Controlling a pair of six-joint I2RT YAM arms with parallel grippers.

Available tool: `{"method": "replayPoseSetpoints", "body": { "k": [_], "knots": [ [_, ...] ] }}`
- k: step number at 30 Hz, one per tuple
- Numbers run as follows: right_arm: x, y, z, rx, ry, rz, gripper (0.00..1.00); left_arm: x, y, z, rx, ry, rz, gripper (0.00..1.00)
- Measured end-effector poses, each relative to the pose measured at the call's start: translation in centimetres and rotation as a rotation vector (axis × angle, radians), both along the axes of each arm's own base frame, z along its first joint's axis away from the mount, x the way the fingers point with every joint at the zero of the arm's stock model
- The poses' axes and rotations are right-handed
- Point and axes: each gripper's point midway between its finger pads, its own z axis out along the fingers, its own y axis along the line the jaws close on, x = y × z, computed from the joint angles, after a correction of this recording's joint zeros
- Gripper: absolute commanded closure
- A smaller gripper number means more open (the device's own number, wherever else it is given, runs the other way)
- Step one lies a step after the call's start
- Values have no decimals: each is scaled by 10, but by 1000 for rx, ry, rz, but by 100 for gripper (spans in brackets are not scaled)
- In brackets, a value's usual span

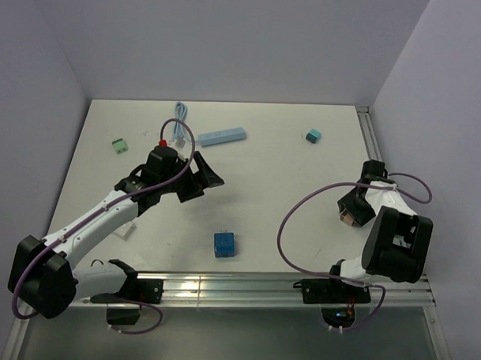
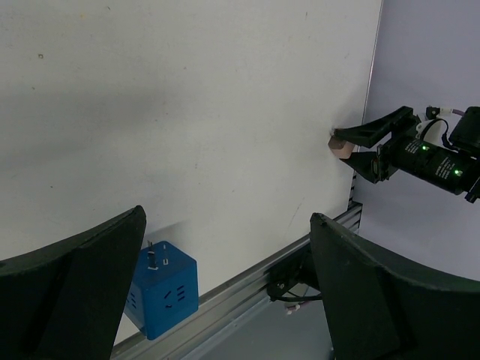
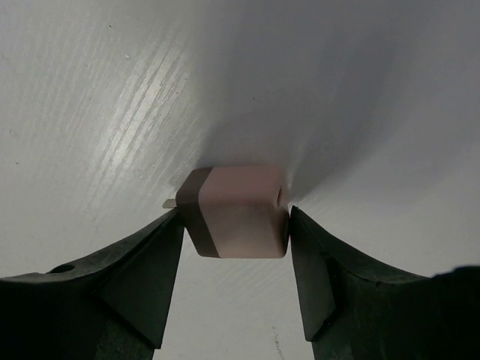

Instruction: Insert the plug

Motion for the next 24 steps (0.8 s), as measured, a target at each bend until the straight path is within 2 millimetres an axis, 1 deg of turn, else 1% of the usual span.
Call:
{"method": "replayPoseSetpoints", "body": {
  "k": [1, 3, 6, 7, 9, 10, 15, 18, 20, 22, 24],
  "knots": [
    [0, 0, -1, 1, 3, 0, 41, 0, 0, 1, -1, 0, 0, 4],
    [2, 0, 0, 3, -1, 2, 42, -1, 1, 3, -4, -6, 0, 4],
    [3, 2, 0, 6, -6, 10, 52, -2, 1, 7, -9, -18, -1, 5],
    [4, 3, 1, 3, -8, 19, 60, -2, 1, 8, -10, -22, -3, 5],
    [7, 10, 2, 2, -12, 59, 67, -3, 2, 10, -8, -31, -7, 6],
    [9, 16, 3, 3, -18, 89, 74, -4, 2, 11, -7, -36, -10, 6],
    [21, 41, 13, 19, -87, 211, 82, -7, 3, 17, -8, -65, -36, 8],
    [27, 58, 21, 28, -137, 277, 82, -13, -1, 21, -22, -76, -81, 12],
    [31, 73, 28, 42, -175, 331, 82, -19, -5, 22, -37, -71, -125, 15],
    [35, 93, 39, 62, -228, 400, 82, -26, -11, 22, -55, -63, -182, 18],
    [38, 118, 52, 96, -291, 483, 81, -31, -17, 21, -73, -54, -233, 18]
  ]
}}
